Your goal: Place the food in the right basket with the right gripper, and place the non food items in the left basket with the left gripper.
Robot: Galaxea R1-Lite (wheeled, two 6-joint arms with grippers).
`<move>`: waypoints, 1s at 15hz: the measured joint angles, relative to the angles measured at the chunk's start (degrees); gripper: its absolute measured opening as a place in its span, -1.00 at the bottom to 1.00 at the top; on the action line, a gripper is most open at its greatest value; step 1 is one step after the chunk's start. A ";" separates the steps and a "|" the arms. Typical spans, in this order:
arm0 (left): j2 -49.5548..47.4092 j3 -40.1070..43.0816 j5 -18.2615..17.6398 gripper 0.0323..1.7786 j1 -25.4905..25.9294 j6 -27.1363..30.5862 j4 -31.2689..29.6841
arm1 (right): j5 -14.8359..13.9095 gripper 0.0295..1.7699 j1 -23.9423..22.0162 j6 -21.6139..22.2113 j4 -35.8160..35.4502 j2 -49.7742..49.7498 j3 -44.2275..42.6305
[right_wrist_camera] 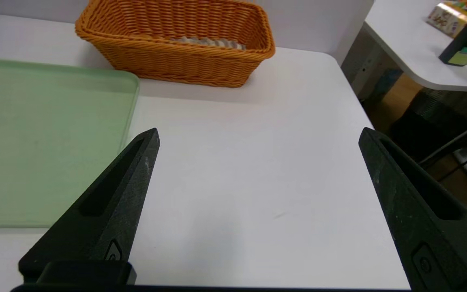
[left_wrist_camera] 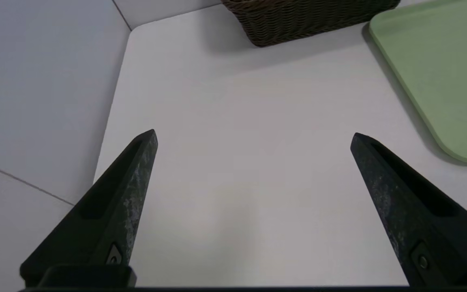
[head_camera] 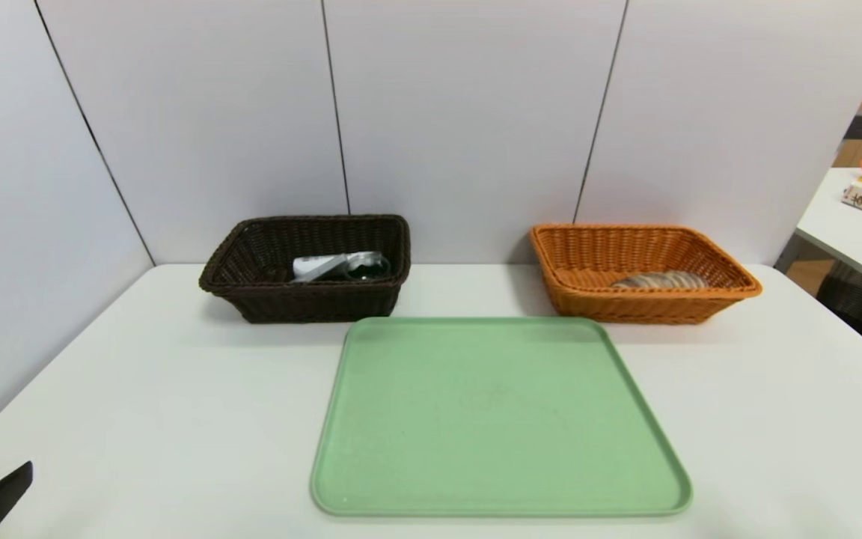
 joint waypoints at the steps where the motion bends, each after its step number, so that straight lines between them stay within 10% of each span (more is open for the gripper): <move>1: -1.73 0.59 -0.57 0.90 1.17 -0.20 -0.04 | 0.13 0.92 -0.94 -0.88 0.96 -1.12 -0.13; 15: -17.14 10.03 -5.79 0.90 11.03 -2.23 0.63 | 1.57 0.92 -6.94 -3.39 9.95 -13.53 0.77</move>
